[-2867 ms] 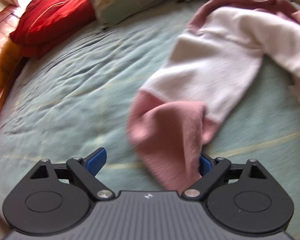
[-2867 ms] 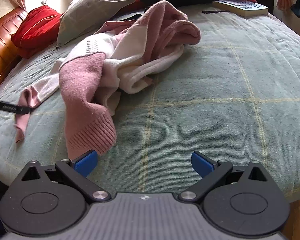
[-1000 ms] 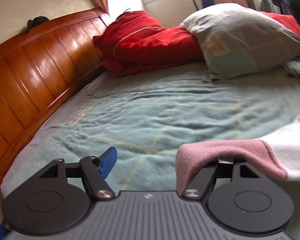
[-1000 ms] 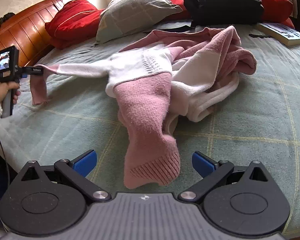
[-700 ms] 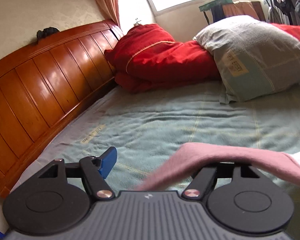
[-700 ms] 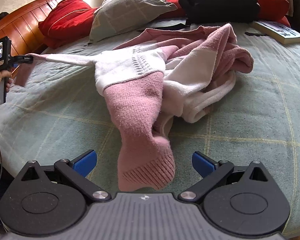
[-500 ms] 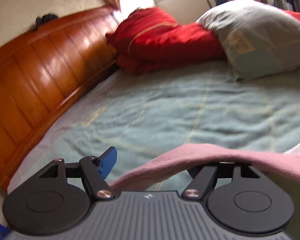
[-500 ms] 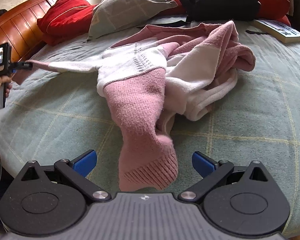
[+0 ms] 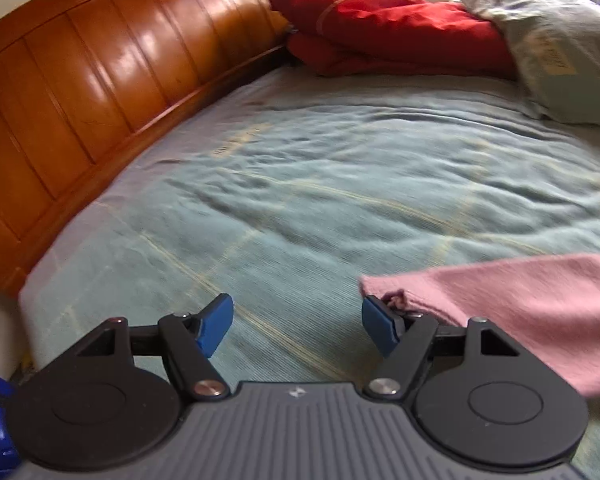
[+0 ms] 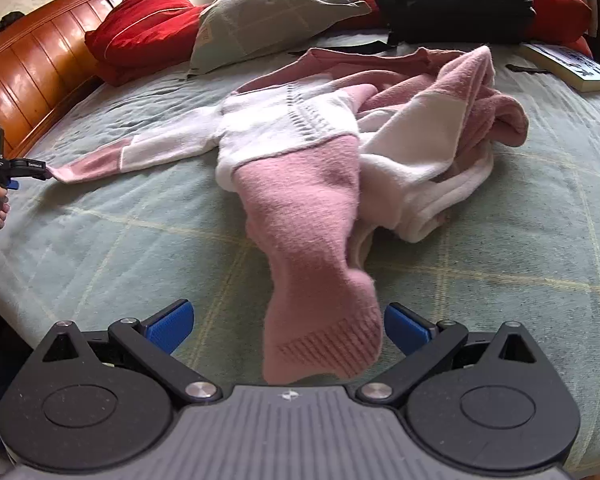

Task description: Fold clothes

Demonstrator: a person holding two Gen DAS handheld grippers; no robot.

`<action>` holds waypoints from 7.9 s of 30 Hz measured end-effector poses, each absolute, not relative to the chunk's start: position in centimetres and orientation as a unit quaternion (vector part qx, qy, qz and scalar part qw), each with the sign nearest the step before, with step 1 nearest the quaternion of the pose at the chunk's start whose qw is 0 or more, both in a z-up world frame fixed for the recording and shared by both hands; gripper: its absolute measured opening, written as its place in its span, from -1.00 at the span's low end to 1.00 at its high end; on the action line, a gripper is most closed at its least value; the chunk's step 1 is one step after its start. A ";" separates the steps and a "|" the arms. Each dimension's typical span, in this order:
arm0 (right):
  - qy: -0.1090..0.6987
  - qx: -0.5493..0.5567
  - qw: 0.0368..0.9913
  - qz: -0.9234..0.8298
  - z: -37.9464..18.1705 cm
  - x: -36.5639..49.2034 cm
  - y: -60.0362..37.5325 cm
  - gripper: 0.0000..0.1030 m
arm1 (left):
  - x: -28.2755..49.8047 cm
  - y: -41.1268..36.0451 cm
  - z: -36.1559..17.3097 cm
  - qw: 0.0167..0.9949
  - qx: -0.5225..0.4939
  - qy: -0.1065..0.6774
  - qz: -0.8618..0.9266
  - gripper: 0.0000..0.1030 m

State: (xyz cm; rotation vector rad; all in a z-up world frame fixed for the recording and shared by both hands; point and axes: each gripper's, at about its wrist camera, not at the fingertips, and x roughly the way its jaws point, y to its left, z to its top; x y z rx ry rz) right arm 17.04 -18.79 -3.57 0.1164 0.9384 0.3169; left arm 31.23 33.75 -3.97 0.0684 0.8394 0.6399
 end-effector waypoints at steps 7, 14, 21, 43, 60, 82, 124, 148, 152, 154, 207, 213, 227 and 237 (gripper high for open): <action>0.441 0.055 0.883 0.151 -2.8 15.6 -19.6 1.00 | 30.0 29.1 -3.1 0.886 0.043 0.399 0.233 0.62; 0.429 0.067 0.889 0.144 -2.2 13.8 -21.3 1.00 | 27.3 20.4 -2.1 0.910 0.072 0.393 0.115 0.77; 0.408 0.077 0.897 0.151 -2.0 11.8 -22.6 1.00 | 21.7 10.6 -2.7 0.916 0.099 0.389 -0.022 0.81; 0.321 -0.041 0.928 0.184 -1.7 11.6 -18.5 0.08 | 11.2 1.5 -6.0 0.911 0.108 0.378 -0.123 0.88; 0.310 -0.247 0.909 0.132 -4.2 17.4 -13.3 -0.70 | 11.4 4.0 -5.6 0.916 0.115 0.365 -0.118 0.89; 0.333 -0.025 0.887 0.320 1.0 21.9 -6.4 -0.73 | 10.2 10.9 -3.4 0.942 0.041 0.328 -0.057 0.89; 0.361 0.118 0.923 0.066 -3.7 25.1 -24.8 0.59 | 10.1 1.2 -3.1 0.915 0.117 0.352 -0.156 0.90; 0.425 0.082 0.898 -0.078 -6.0 27.2 -31.3 0.60 | 10.3 0.4 -3.9 0.910 0.119 0.359 -0.171 0.90; 0.417 0.092 0.902 -0.057 -5.0 26.6 -31.2 0.60 | 10.3 0.4 -3.8 0.911 0.119 0.358 -0.168 0.90; 0.411 0.113 0.904 -0.037 -4.1 26.4 -31.0 0.60 | 10.2 0.4 -3.8 0.911 0.119 0.357 -0.166 0.90; 0.309 0.004 0.919 -0.244 -3.7 21.0 -36.4 0.74 | 8.9 -0.4 -3.8 0.908 0.120 0.353 -0.190 0.90; 0.306 0.052 0.925 -0.217 -3.3 21.5 -40.8 0.74 | 9.2 -2.0 -3.7 0.904 0.134 0.355 -0.199 0.90; 0.278 0.037 0.917 -0.285 -0.2 26.9 -53.1 0.70 | 10.9 -7.0 -4.3 0.888 0.174 0.379 -0.195 0.90; 0.295 0.132 0.917 -0.232 0.1 27.5 -59.3 0.71 | 13.3 -10.7 -4.7 0.879 0.196 0.389 -0.196 0.90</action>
